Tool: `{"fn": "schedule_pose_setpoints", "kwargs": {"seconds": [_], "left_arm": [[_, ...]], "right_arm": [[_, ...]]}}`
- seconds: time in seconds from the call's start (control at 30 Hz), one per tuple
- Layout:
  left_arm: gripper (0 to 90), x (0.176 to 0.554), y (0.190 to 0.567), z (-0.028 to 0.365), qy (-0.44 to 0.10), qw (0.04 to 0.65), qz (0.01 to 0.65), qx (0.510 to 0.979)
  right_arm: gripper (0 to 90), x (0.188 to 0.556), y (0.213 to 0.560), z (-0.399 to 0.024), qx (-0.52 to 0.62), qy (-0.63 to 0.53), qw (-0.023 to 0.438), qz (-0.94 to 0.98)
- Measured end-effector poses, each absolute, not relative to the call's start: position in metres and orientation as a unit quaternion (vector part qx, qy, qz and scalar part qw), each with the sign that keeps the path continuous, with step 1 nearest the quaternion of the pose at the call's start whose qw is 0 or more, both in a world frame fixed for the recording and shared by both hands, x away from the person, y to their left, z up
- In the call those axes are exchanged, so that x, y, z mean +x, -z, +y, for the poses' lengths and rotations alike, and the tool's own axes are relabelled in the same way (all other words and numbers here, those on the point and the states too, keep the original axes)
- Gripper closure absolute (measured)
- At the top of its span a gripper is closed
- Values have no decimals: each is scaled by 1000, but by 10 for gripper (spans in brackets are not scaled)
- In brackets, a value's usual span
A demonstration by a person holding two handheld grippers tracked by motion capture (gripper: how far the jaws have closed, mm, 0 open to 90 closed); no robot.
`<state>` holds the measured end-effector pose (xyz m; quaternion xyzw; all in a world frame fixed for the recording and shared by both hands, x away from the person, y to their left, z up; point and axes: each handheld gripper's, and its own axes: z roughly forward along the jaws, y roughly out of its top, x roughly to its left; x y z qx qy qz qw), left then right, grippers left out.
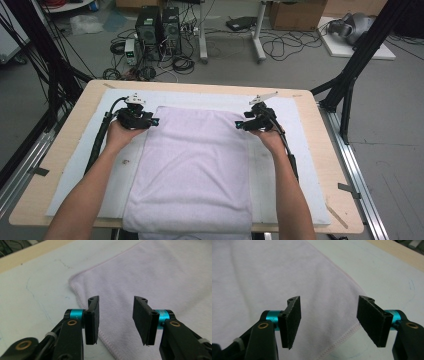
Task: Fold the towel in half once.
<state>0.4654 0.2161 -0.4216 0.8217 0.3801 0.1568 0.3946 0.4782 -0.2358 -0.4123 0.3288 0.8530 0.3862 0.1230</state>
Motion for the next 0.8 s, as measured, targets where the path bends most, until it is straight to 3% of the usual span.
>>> {"fn": "schedule_pose_setpoints", "kwargs": {"seconds": [0.17,0.27,0.37,0.43,0.6,0.8], "left_arm": [[568,475,441,212,-179,362,400,823],[653,478,444,213,-172,377,418,809],[839,480,444,213,-149,385,422,807],[865,481,442,213,-143,380,418,813],[870,471,421,221,-145,407,390,813],[869,429,381,236,-161,463,335,804]], "right_arm": [[403,488,431,-237,344,-354,121,861],[480,491,440,-235,349,-346,120,863],[728,492,440,-237,358,-360,112,855],[830,493,442,-237,369,-373,88,847],[847,488,428,-239,351,-387,84,848],[847,451,377,-249,301,-441,92,841]]}}
